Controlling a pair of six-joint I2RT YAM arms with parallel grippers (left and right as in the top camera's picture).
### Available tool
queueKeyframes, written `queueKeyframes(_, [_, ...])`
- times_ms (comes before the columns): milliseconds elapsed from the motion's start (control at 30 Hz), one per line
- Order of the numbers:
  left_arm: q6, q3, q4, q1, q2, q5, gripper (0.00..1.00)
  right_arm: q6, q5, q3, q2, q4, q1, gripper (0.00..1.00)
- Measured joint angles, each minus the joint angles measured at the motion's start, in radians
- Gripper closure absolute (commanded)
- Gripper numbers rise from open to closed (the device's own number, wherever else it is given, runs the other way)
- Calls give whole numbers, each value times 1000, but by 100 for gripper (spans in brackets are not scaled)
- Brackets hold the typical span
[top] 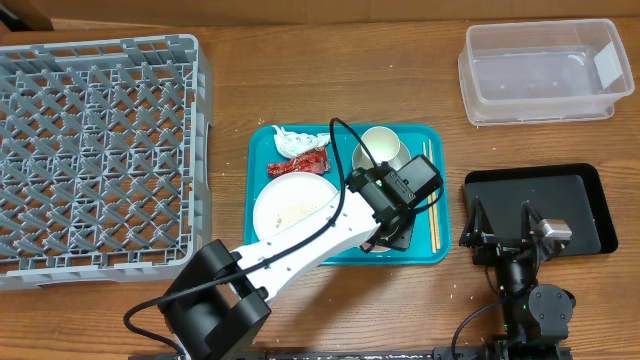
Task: Sort waste into correct bins and load items into the dishwasher
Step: 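Lower the left gripper onto the pink bowl rim and grasp it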
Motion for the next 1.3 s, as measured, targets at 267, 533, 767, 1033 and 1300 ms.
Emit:
queueKeyframes(267, [95, -88, 93, -34, 0, 4, 45, 0, 0, 0, 0, 0, 0, 0])
queueKeyframes(533, [313, -132, 150, -38, 0, 8, 41, 0, 1, 0, 0, 0, 0, 0])
queueKeyframes(767, [405, -167, 200, -38, 0, 8, 50, 0, 0, 0, 0, 0, 0, 0])
queueKeyframes(1033, [411, -196, 232, -38, 0, 9, 66, 0, 0, 0, 0, 0, 0, 0])
queueKeyframes(1300, [409, -196, 262, -38, 0, 11, 86, 0, 0, 0, 0, 0, 0, 0])
